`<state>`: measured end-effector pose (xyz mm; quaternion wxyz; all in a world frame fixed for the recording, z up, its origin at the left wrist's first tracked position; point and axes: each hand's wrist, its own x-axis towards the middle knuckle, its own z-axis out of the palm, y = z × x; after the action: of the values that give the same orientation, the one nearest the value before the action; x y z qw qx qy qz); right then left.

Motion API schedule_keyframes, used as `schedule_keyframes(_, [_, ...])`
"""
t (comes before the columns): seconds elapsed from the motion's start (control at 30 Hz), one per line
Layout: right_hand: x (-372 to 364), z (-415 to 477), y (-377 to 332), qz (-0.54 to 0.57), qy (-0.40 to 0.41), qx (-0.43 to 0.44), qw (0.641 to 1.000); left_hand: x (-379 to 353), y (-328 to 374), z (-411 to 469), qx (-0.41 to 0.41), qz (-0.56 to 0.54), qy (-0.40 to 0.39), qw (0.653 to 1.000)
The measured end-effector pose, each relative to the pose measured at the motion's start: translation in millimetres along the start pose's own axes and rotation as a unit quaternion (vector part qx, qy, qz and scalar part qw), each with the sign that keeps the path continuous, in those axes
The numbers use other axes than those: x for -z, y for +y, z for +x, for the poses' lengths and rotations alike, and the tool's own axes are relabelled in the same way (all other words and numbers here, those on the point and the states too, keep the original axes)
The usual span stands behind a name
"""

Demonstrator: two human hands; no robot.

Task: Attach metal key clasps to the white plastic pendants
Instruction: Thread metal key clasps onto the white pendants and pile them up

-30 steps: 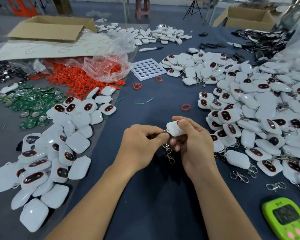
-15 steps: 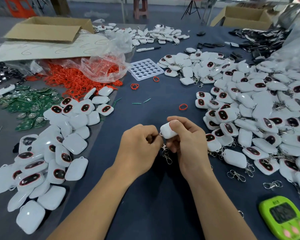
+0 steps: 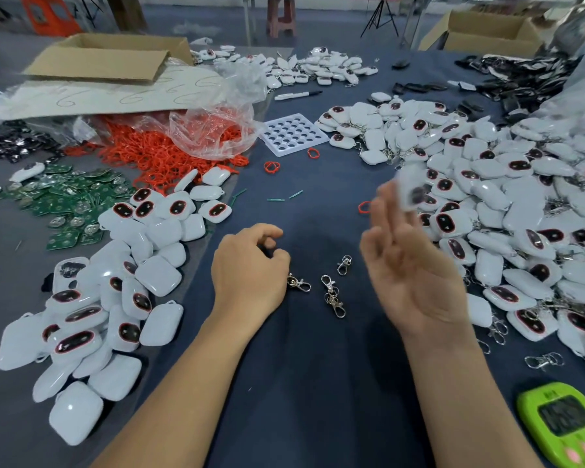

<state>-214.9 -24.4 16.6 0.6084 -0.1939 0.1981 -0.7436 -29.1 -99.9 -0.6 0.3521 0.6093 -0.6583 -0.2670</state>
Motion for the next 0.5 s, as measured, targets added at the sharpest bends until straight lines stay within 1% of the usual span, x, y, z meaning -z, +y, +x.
schedule_keyframes(0.03, [4, -1, -8, 0.061, -0.051, 0.027, 0.996, -1, 0, 0, -0.003, 0.007, 0.001, 1.0])
schedule_keyframes(0.07, [6, 0, -12, 0.086, -0.085, 0.042, 0.992, -1, 0, 0, -0.006, 0.012, 0.002, 1.0])
schedule_keyframes(0.1, [7, 0, -13, 0.073, -0.09, 0.046, 0.992, -1, 0, 0, -0.01, 0.017, 0.003, 1.0])
schedule_keyframes(0.2, [6, 0, 0, -0.049, -0.054, 0.027, 0.997, 0, 1, 1, -0.055, 0.057, 0.025, 0.997])
schedule_keyframes(0.27, [3, 0, 9, -0.134, -0.048, -0.003, 0.99, 2, -3, 9, -0.087, 0.093, 0.049, 0.991])
schedule_keyframes(0.3, [2, -1, 12, -0.178, -0.045, -0.019, 0.983, 6, -6, 14, -0.082, 0.096, 0.052, 0.991])
schedule_keyframes(0.37, [0, -1, 17, -0.243, -0.029, -0.044, 0.969, 12, -10, 23, -0.044, 0.094, 0.031, 0.994])
schedule_keyframes(0.43, [-1, -1, 20, -0.264, -0.001, -0.059, 0.963, 14, -13, 26, -0.028, 0.132, 0.002, 0.991])
schedule_keyframes(0.5, [-2, -1, 21, -0.252, 0.017, -0.066, 0.965, 12, -13, 24, -0.033, 0.195, -0.004, 0.98])
